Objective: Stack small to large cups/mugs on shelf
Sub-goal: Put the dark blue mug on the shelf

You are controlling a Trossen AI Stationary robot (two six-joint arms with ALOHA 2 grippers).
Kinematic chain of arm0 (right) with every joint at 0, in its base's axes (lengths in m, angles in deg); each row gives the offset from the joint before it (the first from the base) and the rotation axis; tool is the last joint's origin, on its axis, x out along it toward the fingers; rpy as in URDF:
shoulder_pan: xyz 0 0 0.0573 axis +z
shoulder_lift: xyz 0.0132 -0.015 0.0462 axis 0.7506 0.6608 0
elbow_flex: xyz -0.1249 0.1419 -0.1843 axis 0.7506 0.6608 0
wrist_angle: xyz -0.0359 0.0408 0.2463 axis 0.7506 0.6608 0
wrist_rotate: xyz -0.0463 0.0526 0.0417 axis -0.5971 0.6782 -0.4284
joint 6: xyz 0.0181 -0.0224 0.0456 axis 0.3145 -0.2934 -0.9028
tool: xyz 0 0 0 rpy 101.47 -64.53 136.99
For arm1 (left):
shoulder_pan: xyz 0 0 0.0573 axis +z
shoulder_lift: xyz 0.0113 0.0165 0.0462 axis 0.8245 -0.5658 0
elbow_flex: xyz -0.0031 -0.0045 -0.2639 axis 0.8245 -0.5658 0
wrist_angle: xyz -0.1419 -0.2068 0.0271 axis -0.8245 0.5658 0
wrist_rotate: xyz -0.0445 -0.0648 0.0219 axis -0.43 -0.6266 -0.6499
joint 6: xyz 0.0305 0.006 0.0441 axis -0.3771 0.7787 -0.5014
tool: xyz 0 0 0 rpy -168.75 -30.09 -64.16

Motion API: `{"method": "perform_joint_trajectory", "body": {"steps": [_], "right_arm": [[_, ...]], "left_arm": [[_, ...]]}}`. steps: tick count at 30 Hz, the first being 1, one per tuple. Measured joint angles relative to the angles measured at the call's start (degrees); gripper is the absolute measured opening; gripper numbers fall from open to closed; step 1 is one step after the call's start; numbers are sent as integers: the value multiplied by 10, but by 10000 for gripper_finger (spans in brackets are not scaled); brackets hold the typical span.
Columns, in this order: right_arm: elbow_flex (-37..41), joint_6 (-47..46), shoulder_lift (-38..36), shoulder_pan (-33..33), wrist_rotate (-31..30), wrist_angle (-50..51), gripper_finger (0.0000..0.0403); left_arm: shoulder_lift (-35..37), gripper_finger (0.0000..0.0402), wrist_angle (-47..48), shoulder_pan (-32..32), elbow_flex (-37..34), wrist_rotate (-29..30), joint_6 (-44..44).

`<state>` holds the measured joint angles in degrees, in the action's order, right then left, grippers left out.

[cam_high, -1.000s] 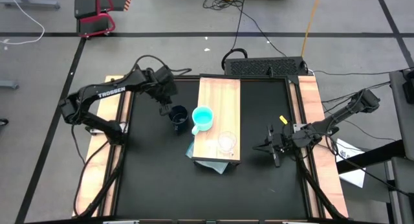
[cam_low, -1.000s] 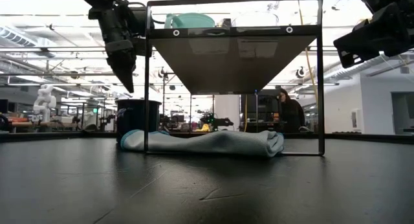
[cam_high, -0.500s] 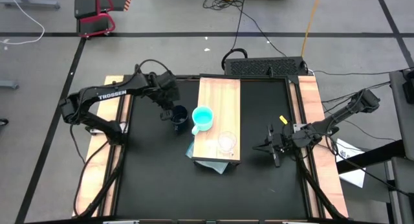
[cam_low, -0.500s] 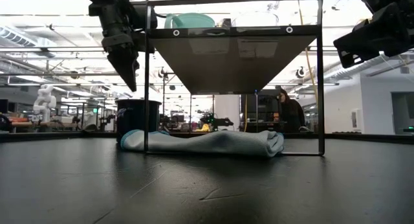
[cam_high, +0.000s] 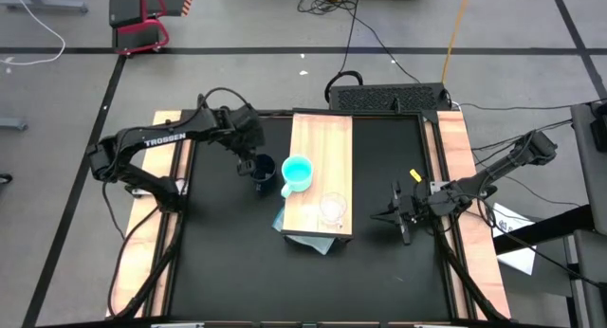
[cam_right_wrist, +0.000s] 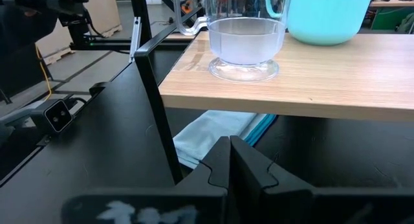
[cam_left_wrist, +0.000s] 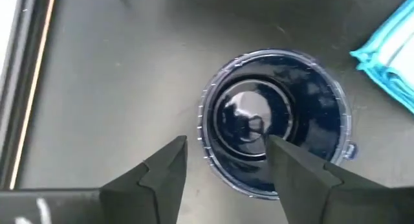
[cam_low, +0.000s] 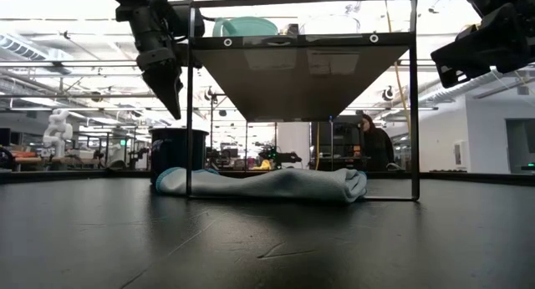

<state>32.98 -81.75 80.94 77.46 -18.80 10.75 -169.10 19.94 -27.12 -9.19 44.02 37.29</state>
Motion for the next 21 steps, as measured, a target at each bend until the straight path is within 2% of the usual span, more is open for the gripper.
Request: {"method": "perform_joint_trajectory", "body": {"steps": [21], "right_arm": [[0,-4,0,1,0,0,0]], "left_arm": [[-49,214,-25,8,-1,3,-11]]}}
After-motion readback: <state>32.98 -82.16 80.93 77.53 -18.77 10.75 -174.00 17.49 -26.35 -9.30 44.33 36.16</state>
